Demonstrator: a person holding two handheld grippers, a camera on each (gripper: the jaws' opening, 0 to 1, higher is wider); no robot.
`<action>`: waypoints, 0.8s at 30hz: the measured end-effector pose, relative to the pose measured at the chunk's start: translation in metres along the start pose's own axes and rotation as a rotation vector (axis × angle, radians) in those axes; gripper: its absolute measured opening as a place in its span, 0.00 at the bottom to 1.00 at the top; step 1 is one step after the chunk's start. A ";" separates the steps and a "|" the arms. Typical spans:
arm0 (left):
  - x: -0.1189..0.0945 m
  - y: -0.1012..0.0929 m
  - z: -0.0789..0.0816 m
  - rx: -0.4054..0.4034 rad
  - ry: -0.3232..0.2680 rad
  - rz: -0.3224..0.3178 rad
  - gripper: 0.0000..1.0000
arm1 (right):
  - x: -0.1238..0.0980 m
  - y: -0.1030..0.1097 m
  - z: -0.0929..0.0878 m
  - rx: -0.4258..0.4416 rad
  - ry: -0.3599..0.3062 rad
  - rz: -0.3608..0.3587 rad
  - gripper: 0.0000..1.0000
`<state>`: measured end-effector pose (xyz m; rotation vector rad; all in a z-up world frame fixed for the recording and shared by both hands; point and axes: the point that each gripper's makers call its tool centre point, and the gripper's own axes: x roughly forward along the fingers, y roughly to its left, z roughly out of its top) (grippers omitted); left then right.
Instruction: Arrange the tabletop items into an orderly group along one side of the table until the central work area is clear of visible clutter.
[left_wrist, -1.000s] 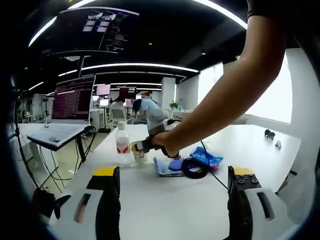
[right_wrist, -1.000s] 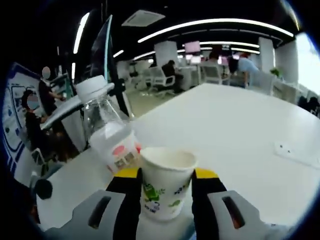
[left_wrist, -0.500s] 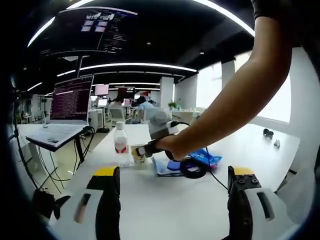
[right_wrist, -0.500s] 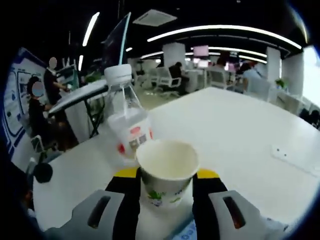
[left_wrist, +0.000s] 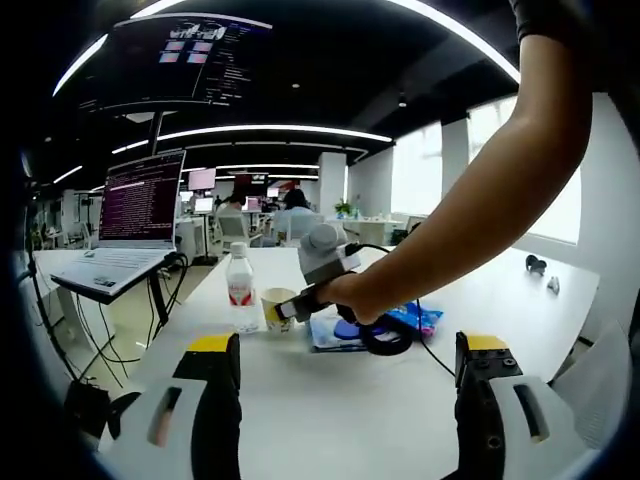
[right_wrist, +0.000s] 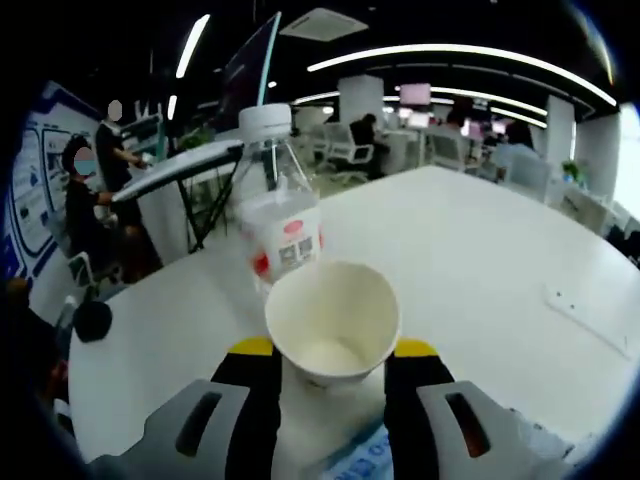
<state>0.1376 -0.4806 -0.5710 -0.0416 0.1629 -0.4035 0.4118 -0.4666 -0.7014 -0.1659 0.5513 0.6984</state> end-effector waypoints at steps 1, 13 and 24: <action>0.000 0.000 0.000 0.000 0.001 0.002 0.88 | 0.001 0.000 0.000 -0.017 0.006 -0.002 0.37; 0.001 0.002 -0.002 -0.013 0.006 0.006 0.88 | 0.011 -0.008 0.004 -0.024 0.046 -0.008 0.37; 0.001 0.001 -0.003 -0.007 0.009 0.000 0.88 | 0.016 -0.010 0.000 -0.005 0.070 0.003 0.36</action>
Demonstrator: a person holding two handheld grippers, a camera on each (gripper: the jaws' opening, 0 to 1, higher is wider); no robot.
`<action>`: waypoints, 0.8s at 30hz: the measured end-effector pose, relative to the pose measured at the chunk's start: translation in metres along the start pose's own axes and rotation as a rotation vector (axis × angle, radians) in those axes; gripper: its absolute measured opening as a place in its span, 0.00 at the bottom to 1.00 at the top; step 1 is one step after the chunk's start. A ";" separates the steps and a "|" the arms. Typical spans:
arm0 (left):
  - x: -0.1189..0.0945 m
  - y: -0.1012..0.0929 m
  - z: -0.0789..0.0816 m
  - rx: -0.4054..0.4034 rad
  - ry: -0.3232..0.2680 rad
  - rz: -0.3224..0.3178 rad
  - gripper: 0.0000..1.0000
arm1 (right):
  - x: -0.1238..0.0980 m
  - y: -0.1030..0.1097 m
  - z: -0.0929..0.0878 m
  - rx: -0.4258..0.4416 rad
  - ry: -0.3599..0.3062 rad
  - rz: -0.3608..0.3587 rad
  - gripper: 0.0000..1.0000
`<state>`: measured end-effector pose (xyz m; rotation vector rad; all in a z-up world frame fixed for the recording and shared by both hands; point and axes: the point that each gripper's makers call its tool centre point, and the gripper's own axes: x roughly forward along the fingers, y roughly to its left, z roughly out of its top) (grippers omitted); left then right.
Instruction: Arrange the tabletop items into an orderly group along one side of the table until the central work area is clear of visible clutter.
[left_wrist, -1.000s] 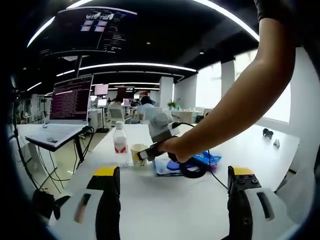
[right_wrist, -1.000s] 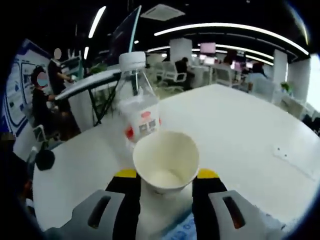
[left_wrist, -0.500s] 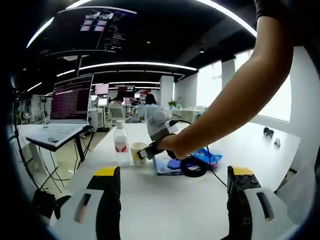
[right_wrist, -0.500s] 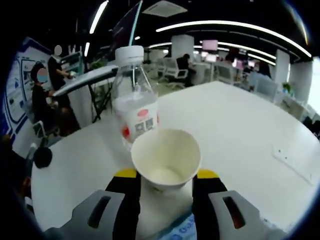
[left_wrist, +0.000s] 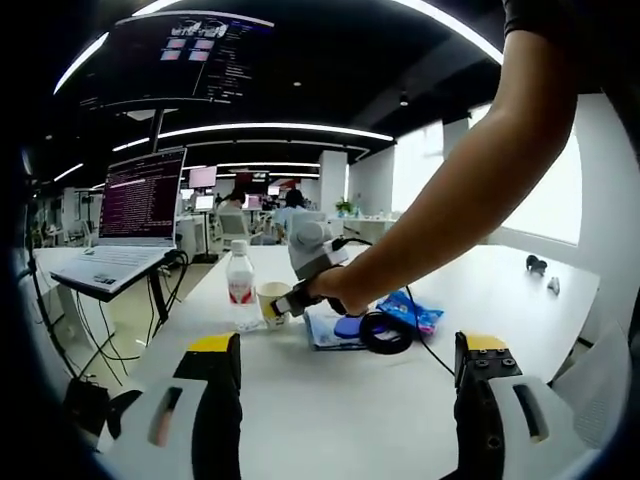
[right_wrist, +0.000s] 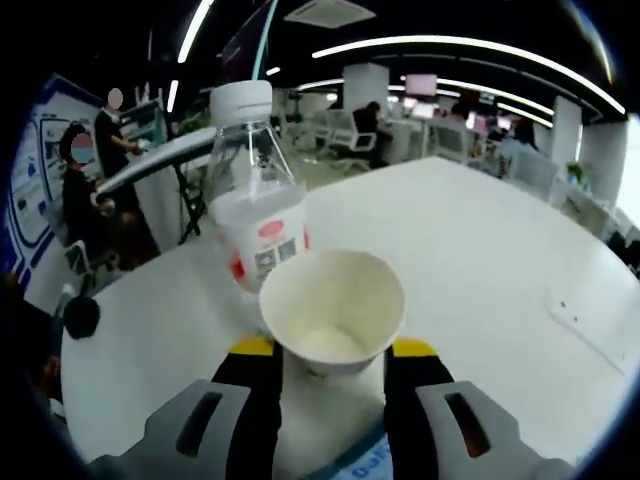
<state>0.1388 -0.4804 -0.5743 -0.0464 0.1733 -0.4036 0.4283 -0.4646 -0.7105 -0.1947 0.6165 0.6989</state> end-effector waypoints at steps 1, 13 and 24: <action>0.000 0.000 0.000 0.000 -0.001 -0.001 0.88 | 0.000 0.000 -0.001 0.002 0.003 0.003 0.36; 0.000 -0.001 0.000 0.002 -0.003 -0.003 0.88 | -0.003 0.005 -0.015 0.013 0.044 0.028 0.37; -0.001 -0.001 0.001 0.002 -0.006 -0.004 0.88 | 0.001 -0.001 -0.013 0.010 0.047 0.012 0.37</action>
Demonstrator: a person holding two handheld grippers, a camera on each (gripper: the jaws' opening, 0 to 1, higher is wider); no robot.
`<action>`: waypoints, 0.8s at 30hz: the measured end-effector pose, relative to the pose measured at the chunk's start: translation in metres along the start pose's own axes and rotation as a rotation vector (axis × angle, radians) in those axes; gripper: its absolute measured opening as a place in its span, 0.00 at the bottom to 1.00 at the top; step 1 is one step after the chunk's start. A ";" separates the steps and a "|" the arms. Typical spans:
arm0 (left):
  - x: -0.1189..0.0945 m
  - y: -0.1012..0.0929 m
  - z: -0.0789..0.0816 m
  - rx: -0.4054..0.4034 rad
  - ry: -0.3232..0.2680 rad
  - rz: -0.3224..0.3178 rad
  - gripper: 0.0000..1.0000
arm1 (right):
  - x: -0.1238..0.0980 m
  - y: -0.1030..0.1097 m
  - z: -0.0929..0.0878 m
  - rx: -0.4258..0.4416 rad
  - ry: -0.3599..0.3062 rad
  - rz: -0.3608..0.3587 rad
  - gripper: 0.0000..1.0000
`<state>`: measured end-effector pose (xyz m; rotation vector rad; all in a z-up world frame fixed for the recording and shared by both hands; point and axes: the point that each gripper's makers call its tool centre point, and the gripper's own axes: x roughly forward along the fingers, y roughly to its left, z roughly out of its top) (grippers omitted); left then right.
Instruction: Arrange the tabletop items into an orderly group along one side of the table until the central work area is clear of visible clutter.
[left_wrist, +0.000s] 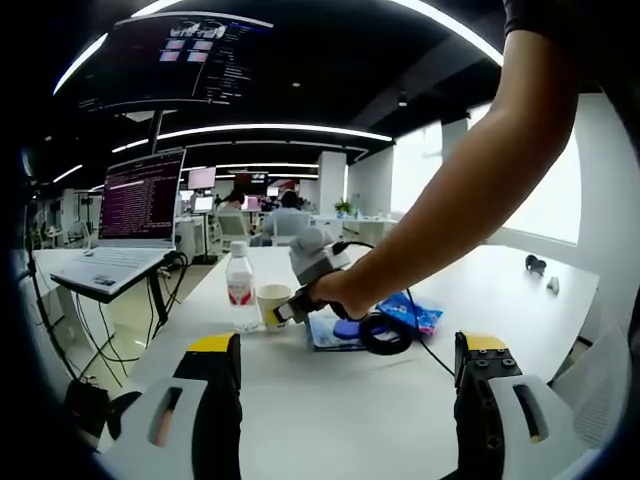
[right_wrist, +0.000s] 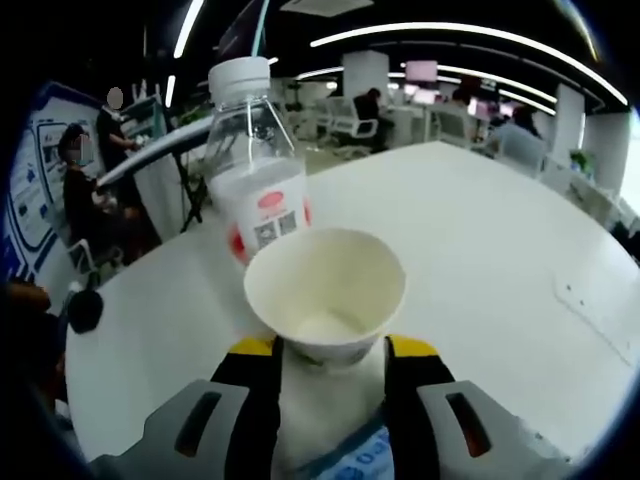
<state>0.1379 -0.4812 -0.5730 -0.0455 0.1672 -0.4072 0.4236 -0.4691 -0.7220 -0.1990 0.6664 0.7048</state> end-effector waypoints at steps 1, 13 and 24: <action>0.000 0.000 0.000 0.001 0.001 0.001 0.88 | 0.001 0.000 0.001 0.000 -0.002 0.001 0.37; 0.001 -0.001 -0.001 0.006 0.004 -0.007 0.87 | -0.006 0.003 -0.004 -0.012 0.012 0.015 0.45; 0.001 -0.002 0.001 0.010 0.001 -0.008 0.87 | -0.025 -0.016 -0.011 -0.010 0.013 -0.011 0.45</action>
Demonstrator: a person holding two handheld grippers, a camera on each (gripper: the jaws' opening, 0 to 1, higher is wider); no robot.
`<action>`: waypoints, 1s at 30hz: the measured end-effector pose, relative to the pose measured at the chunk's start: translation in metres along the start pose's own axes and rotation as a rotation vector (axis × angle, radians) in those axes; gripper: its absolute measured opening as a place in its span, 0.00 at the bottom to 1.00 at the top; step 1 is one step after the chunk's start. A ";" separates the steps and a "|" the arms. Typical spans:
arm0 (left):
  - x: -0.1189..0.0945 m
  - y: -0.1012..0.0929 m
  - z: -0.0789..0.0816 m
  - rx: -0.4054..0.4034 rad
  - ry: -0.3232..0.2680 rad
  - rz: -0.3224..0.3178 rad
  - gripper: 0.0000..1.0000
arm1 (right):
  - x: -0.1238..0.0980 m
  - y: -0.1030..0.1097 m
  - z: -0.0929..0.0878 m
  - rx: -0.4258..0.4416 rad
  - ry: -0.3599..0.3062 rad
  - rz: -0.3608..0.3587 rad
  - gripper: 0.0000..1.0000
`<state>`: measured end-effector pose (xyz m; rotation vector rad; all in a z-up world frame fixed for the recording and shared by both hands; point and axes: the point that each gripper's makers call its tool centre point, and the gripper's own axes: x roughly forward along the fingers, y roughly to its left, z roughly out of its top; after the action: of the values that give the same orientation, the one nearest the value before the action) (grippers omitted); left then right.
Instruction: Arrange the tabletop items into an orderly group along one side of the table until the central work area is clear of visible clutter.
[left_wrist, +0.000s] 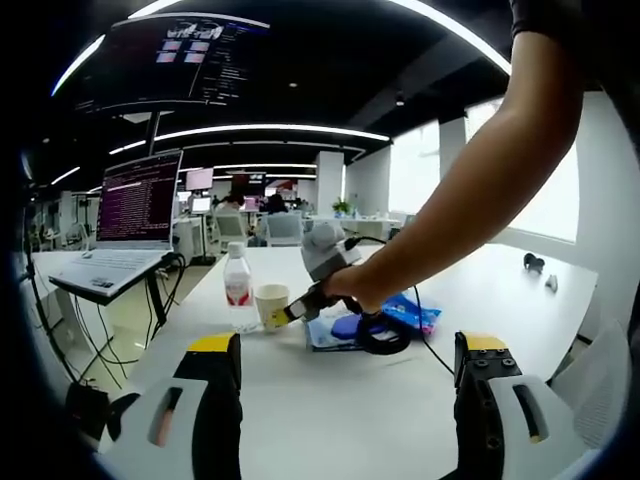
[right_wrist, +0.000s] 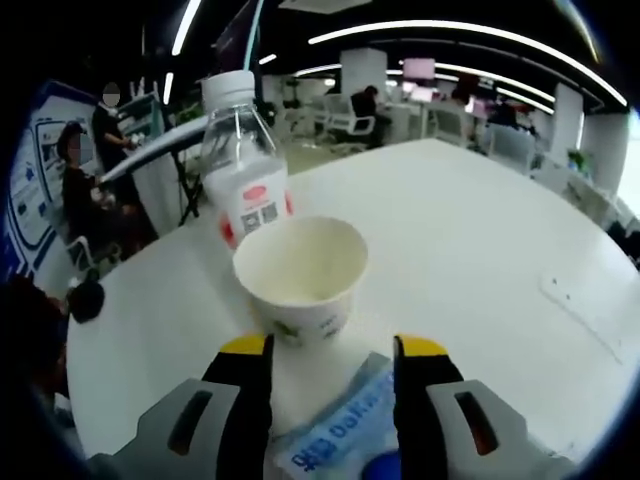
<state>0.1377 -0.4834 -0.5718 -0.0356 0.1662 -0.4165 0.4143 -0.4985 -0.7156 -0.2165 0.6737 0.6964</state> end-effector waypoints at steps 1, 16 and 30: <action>0.000 0.000 0.000 0.001 0.001 0.001 0.87 | -0.002 -0.002 0.000 -0.001 -0.001 -0.003 0.45; 0.000 -0.001 0.001 0.011 -0.001 -0.002 0.87 | -0.021 -0.016 0.001 -0.028 -0.002 -0.006 0.53; 0.001 -0.003 0.001 0.020 0.001 -0.013 0.87 | -0.040 -0.017 0.002 0.008 -0.041 0.050 0.76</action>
<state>0.1370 -0.4868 -0.5710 -0.0170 0.1628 -0.4311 0.4031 -0.5316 -0.6892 -0.1783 0.6445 0.7437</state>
